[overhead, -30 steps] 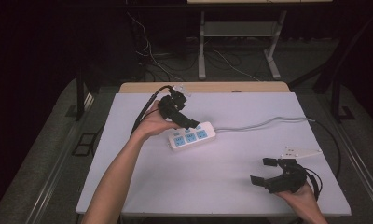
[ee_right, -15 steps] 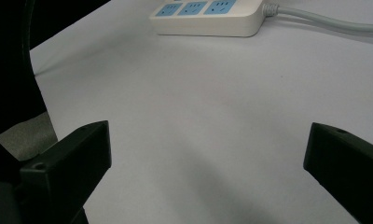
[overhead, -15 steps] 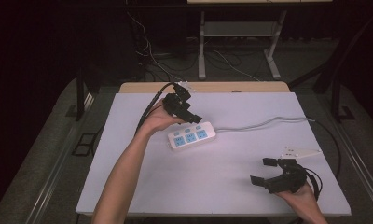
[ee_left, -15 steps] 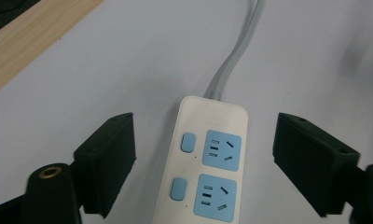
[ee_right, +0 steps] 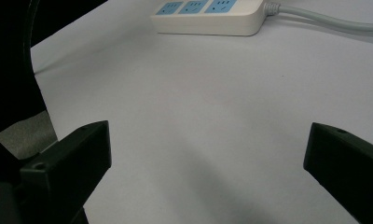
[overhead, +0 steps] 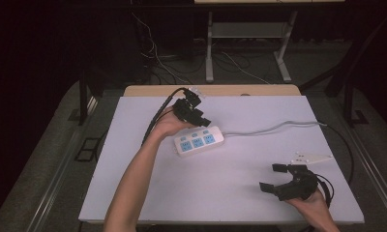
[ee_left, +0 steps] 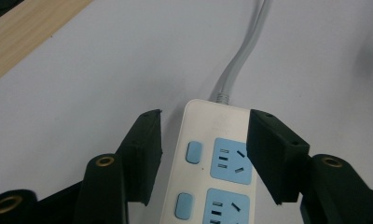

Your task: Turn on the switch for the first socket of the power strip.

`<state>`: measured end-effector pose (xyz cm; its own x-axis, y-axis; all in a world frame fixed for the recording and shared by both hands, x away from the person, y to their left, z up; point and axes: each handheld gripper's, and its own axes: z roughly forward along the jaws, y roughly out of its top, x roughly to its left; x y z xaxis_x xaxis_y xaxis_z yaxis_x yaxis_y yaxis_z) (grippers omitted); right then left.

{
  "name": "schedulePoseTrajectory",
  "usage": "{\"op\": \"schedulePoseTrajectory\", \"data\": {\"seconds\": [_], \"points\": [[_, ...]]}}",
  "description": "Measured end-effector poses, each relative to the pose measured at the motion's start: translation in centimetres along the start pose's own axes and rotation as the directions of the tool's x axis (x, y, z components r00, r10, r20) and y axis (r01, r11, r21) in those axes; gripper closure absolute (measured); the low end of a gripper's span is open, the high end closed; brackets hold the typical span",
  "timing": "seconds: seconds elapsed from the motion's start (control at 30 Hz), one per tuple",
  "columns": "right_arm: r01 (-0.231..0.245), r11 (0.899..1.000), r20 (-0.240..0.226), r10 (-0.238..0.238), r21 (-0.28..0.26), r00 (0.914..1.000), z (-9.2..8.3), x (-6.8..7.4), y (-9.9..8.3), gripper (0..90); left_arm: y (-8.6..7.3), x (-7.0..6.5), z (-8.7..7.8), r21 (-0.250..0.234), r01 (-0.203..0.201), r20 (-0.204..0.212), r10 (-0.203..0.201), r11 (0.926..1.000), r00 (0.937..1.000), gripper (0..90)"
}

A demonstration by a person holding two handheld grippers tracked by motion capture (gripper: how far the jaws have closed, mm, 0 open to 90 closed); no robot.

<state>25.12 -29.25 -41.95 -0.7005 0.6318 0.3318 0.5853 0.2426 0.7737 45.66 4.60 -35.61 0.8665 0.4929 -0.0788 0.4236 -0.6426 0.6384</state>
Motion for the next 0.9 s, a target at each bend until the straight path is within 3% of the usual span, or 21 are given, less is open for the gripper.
{"op": "schedulePoseTrajectory", "data": {"seconds": [0.3,0.67,0.9], "points": [[0.001,1.0,-0.001,-0.001,0.0,1.0,0.0,0.0,0.0,0.4,-0.1,0.2,1.1,0.002,0.009,0.004,-0.009,1.0,0.9999,63.3],[0.006,1.0,-0.004,-0.006,-0.002,1.0,0.0,0.1,0.0,0.4,-0.4,0.7,2.3,0.01,0.028,0.045,-0.029,0.9995,0.9985,87.5],[0.002,1.0,-0.005,-0.002,-0.002,1.0,0.0,0.0,0.0,0.4,-0.5,0.8,2.8,0.009,0.032,0.053,-0.032,0.9994,0.9981,89.3]]}}
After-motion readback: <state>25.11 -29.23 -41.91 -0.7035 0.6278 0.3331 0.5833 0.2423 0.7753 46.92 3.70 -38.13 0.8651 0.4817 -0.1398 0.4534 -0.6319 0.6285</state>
